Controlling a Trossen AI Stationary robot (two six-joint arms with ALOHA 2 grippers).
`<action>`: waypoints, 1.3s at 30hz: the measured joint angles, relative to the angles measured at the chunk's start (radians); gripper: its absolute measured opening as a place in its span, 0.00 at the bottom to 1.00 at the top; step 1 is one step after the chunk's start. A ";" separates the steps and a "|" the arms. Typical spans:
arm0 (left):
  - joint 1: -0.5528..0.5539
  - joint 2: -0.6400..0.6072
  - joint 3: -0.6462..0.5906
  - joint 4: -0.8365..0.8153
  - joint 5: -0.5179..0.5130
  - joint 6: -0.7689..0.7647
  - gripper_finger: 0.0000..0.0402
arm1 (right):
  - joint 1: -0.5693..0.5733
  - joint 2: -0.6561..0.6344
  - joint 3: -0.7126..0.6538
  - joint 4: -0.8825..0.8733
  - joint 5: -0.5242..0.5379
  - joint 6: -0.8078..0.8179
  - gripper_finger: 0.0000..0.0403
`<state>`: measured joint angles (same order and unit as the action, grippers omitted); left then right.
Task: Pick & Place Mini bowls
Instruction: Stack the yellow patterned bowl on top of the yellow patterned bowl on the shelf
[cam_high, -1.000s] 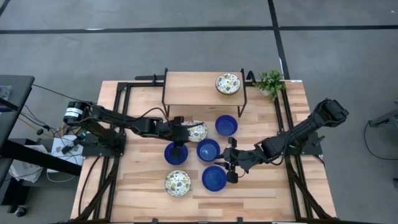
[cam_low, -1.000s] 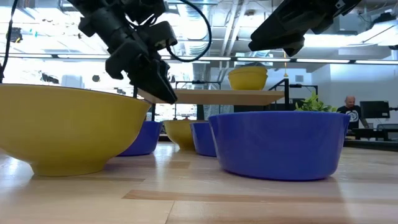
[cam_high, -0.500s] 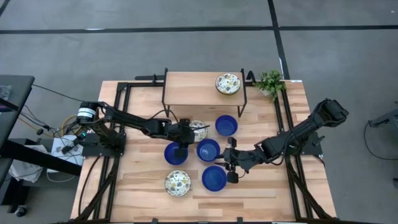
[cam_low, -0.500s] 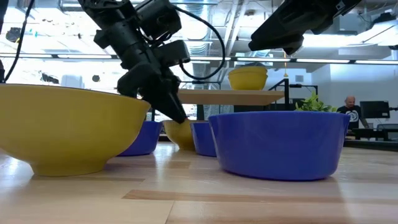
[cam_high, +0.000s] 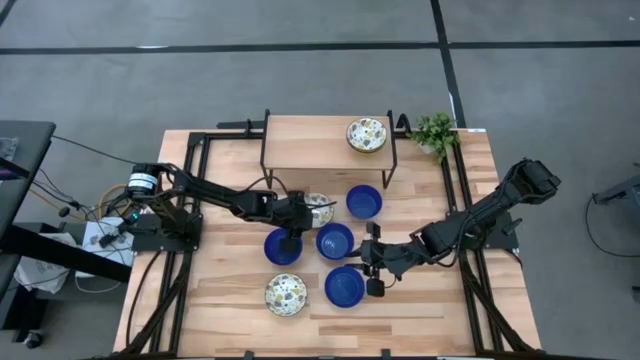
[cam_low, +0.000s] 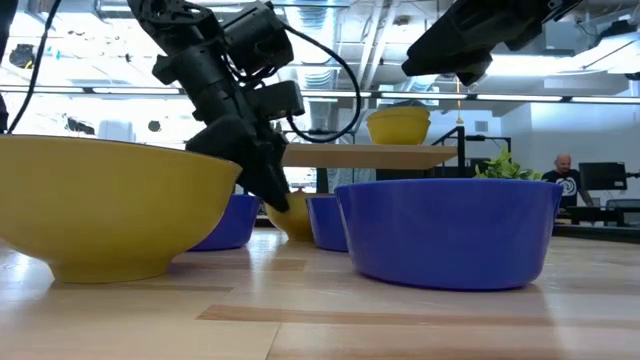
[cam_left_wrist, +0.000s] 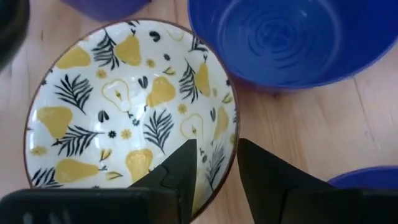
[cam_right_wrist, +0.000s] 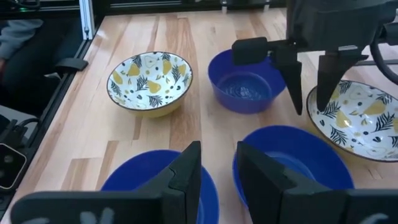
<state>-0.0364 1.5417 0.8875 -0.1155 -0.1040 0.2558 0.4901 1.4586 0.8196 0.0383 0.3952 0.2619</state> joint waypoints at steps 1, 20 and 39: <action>0.000 0.000 0.000 0.002 0.000 0.000 0.29 | 0.000 0.000 0.000 0.000 0.000 0.000 0.23; 0.021 -0.013 0.001 -0.005 -0.063 0.088 0.04 | 0.000 0.000 0.000 -0.001 0.001 0.001 0.23; -0.162 -0.268 -0.060 -0.027 0.109 0.183 0.03 | -0.002 0.000 0.000 0.036 0.125 -0.004 0.23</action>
<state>-0.1983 1.2734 0.8278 -0.1422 0.0055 0.4386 0.4885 1.4586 0.8196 0.0747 0.5206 0.2578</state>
